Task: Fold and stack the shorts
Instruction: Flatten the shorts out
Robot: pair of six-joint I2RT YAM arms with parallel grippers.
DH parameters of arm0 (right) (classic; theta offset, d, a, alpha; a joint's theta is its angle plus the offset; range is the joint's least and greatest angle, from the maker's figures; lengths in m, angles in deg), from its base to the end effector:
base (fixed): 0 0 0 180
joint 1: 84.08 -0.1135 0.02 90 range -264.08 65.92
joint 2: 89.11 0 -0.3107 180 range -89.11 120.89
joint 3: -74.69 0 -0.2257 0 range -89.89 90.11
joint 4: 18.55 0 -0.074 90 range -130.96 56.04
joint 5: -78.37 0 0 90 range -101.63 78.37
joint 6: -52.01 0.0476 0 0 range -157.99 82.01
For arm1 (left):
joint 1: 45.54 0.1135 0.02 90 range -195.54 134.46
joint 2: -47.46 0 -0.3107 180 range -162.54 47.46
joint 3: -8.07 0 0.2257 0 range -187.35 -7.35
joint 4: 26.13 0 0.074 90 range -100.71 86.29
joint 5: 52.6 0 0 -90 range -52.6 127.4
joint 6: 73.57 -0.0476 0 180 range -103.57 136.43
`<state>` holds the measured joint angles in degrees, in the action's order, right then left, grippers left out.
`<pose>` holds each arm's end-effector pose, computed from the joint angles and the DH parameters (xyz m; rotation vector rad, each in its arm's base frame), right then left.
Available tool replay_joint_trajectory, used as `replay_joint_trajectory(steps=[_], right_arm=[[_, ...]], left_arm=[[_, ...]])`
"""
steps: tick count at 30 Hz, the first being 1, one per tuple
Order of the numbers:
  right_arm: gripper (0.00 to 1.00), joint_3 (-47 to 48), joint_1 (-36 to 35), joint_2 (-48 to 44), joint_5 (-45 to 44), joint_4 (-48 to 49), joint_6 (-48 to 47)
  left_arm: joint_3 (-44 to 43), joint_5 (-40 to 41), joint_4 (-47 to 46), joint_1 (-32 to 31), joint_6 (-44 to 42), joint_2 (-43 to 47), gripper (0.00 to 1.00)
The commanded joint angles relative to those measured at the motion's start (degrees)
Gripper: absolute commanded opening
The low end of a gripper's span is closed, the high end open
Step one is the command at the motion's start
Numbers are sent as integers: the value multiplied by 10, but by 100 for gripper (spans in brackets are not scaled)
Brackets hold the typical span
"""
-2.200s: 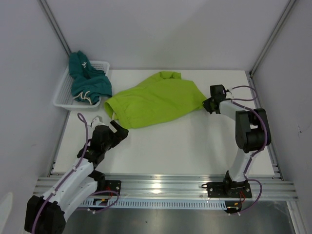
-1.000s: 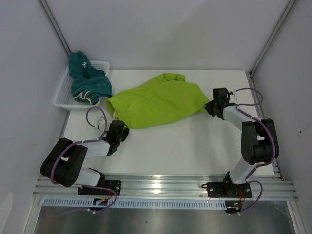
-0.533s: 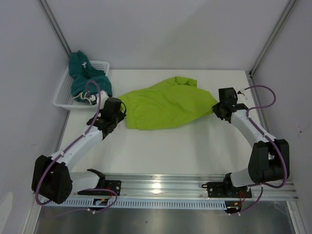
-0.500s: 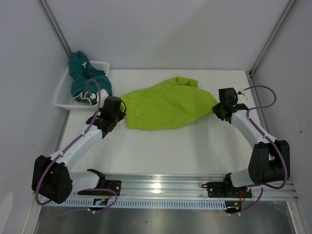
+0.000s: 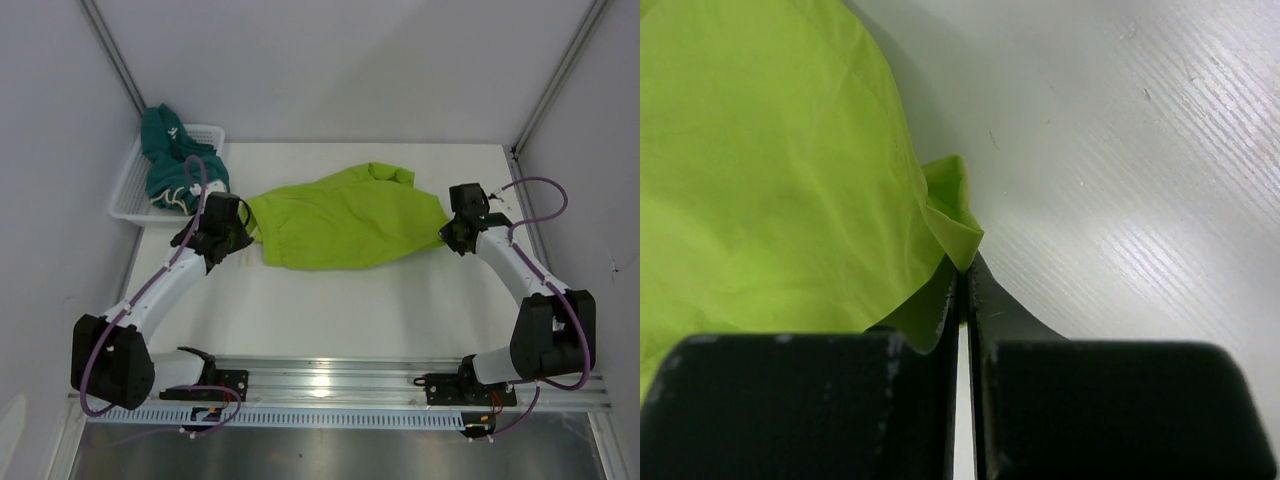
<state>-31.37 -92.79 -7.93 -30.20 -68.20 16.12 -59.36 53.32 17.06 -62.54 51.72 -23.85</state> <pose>0.2606 0.0246 0.2923 1.0707 2.2465 0.0383 0.2211 -0.0539 0.3048 -0.5013 2.3008 -0.1123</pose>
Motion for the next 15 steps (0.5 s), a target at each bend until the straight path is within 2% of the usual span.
replay_joint_trajectory(steps=[1,3,4,7,11,15], right_arm=[[0,17,4,-4,-9,6,-8],[0,15,5,1,2,18,-10],[0,16,5,5,5,22,-14],[0,19,7,17,16,32,-22],[0,21,10,27,29,43,-32],[0,23,12,31,39,51,-38]], left_arm=[[64,-78,-100,1,-25,26,37],[131,-114,-177,2,-31,57,64],[166,-146,-240,2,-37,64,81],[220,-209,-333,2,-67,54,95],[244,-253,-400,1,-89,-6,96],[277,-258,-488,2,-83,-43,96]])
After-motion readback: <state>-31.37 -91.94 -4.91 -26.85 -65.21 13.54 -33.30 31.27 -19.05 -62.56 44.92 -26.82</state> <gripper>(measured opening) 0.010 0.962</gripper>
